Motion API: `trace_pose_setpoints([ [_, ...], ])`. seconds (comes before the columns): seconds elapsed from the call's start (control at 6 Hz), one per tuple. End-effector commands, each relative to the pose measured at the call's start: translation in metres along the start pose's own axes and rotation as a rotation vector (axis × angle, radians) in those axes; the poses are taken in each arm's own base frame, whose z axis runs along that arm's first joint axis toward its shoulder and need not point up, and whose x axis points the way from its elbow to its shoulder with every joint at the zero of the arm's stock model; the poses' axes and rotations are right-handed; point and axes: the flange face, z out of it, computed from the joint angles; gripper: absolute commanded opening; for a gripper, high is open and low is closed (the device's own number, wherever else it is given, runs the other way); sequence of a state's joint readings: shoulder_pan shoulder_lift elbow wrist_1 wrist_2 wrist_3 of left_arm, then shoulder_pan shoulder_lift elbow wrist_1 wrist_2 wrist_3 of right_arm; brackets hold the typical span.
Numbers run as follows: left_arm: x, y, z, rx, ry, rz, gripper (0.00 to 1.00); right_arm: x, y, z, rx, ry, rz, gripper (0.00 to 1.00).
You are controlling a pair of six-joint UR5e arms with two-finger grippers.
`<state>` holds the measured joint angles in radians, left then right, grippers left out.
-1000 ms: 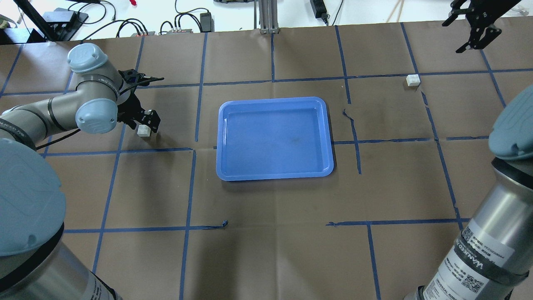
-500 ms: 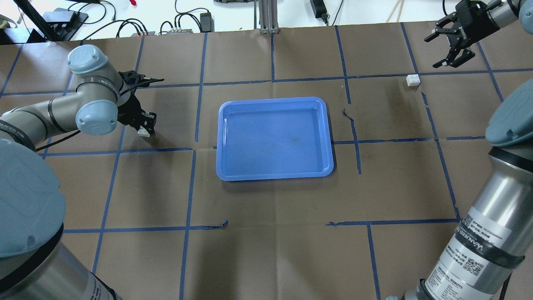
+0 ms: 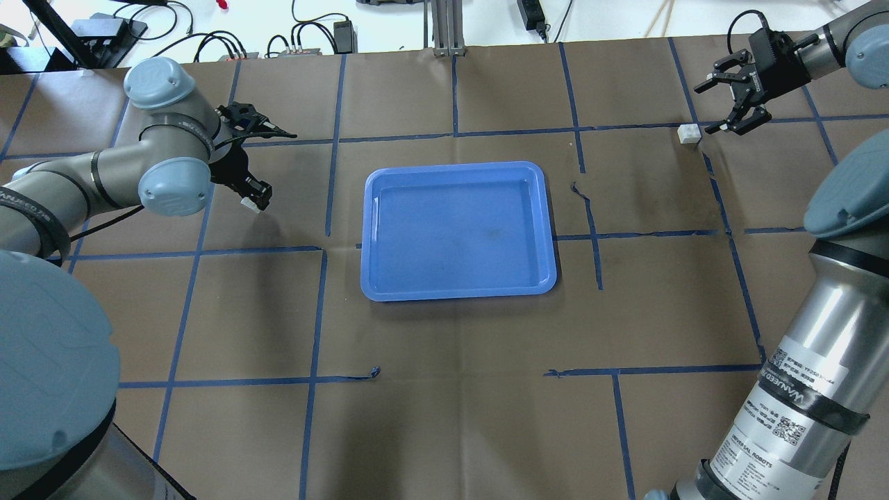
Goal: Assemble white blocks and place on blue tray
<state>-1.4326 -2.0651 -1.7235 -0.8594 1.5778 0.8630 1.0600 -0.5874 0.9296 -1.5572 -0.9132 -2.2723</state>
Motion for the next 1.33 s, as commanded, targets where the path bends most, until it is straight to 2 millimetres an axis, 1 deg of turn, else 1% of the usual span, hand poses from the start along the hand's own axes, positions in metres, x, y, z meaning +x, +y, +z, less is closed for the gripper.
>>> trace_pose_setpoints([
  [0.0, 0.086, -0.078, -0.036, 0.06, -0.025, 0.385, 0.0, -0.007, 0.004, 0.007, 0.03, -0.036, 0.035, 0.99],
  [0.17, 0.136, -0.11, -0.04, 0.106, 0.033, 0.48, 0.0, -0.01, 0.004, 0.009, 0.04, -0.054, 0.043, 0.99],
  [0.33, 0.194, -0.132, -0.038, 0.115, 0.037, 0.693, 0.0, -0.013, 0.003, 0.011, 0.058, -0.074, 0.061, 0.99],
  [0.5, 0.228, -0.138, -0.029, 0.107, 0.052, 0.798, 0.01, -0.013, 0.003, 0.012, 0.06, -0.071, 0.06, 0.99],
  [0.67, 0.251, -0.138, -0.019, 0.088, 0.079, 0.818, 0.02, -0.013, 0.004, 0.012, 0.06, -0.074, 0.062, 0.95],
  [0.83, 0.26, -0.133, 0.0, 0.062, 0.11, 0.81, 0.06, -0.014, 0.005, 0.014, 0.055, -0.082, 0.062, 0.88],
  [1.0, 0.263, -0.133, 0.013, 0.047, 0.128, 0.801, 0.09, -0.02, 0.008, 0.021, 0.064, -0.089, 0.07, 0.85],
  [1.17, 0.266, -0.133, 0.016, 0.041, 0.132, 0.804, 0.09, -0.024, 0.007, 0.023, 0.065, -0.093, 0.074, 0.71],
])
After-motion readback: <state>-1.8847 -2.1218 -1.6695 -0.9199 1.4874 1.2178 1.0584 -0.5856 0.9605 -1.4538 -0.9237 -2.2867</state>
